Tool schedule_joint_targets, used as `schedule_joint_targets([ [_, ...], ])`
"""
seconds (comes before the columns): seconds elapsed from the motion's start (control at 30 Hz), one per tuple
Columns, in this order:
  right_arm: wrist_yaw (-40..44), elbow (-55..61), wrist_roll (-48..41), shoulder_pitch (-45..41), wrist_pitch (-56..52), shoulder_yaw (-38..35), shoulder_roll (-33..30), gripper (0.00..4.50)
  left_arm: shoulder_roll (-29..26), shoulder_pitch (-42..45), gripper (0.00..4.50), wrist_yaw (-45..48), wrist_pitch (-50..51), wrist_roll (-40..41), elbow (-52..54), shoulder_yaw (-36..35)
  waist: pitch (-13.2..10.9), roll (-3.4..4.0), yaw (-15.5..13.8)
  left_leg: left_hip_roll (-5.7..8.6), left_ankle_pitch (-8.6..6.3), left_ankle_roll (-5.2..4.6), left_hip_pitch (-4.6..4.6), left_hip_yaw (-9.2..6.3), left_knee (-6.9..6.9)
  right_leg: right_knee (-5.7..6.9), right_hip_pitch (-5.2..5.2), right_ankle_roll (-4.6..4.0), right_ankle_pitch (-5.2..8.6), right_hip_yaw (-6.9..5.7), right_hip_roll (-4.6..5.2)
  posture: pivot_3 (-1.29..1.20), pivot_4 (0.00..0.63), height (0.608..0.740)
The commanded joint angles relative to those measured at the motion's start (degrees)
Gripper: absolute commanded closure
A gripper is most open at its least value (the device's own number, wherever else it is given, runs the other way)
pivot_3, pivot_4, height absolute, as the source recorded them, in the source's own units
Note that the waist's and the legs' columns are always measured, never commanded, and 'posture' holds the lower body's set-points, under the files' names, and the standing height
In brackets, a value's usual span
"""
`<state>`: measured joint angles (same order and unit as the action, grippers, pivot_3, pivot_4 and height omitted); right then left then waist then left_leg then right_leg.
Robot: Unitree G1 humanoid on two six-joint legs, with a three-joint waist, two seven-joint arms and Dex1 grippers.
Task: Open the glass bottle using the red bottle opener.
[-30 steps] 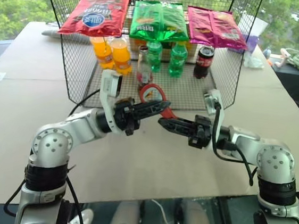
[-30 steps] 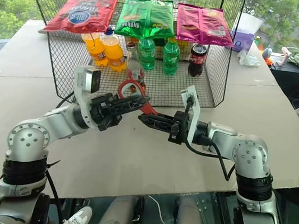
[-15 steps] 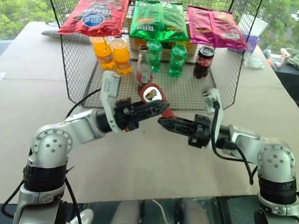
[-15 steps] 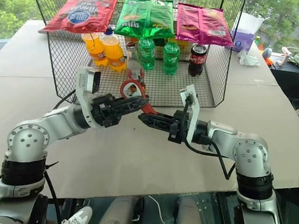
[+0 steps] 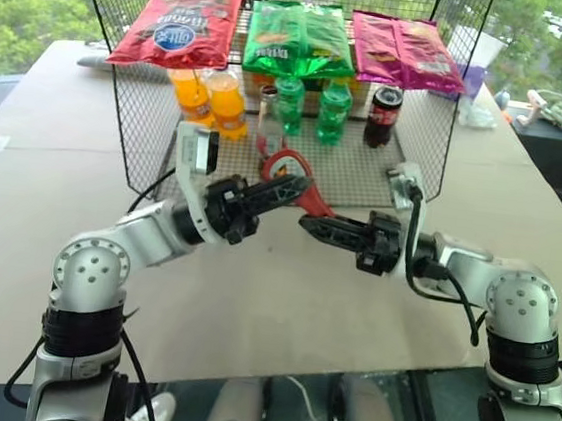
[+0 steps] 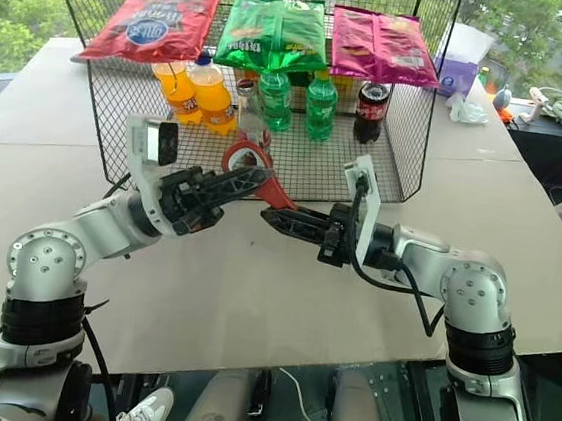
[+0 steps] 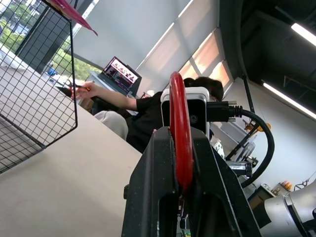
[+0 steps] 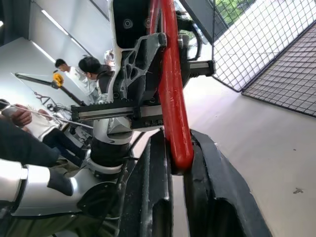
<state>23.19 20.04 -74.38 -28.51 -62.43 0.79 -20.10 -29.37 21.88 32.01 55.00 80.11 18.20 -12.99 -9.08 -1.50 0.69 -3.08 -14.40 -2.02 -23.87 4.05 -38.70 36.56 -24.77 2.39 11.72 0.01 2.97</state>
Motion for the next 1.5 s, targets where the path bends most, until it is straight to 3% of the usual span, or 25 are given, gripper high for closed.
schedule_joint_targets([
  [0.03, -0.43, 1.18, -2.3, -0.43, -0.08, -0.84, 0.21, 2.37, -0.6, 0.72, 4.5, -0.75, -0.95, 0.54, 0.76, -1.19, 0.0, 0.0, 0.01, 0.0, 0.0, 0.0, 0.0, 0.0, 0.0, -0.01, 0.0, 0.0, 0.0, 0.0, 0.0, 0.0, 0.15, 0.74],
  [1.5, 0.27, 1.37, -3.19, -3.16, -0.28, 0.73, -0.96, 2.37, -2.07, -1.19, 4.5, 2.0, -0.15, 1.15, 2.95, 1.31, 0.0, 0.0, 0.0, 0.0, 0.0, 0.0, 0.0, 0.01, 0.28, -0.3, 0.0, 0.01, -0.01, -0.01, 0.0, 0.0, 0.15, 0.74],
])
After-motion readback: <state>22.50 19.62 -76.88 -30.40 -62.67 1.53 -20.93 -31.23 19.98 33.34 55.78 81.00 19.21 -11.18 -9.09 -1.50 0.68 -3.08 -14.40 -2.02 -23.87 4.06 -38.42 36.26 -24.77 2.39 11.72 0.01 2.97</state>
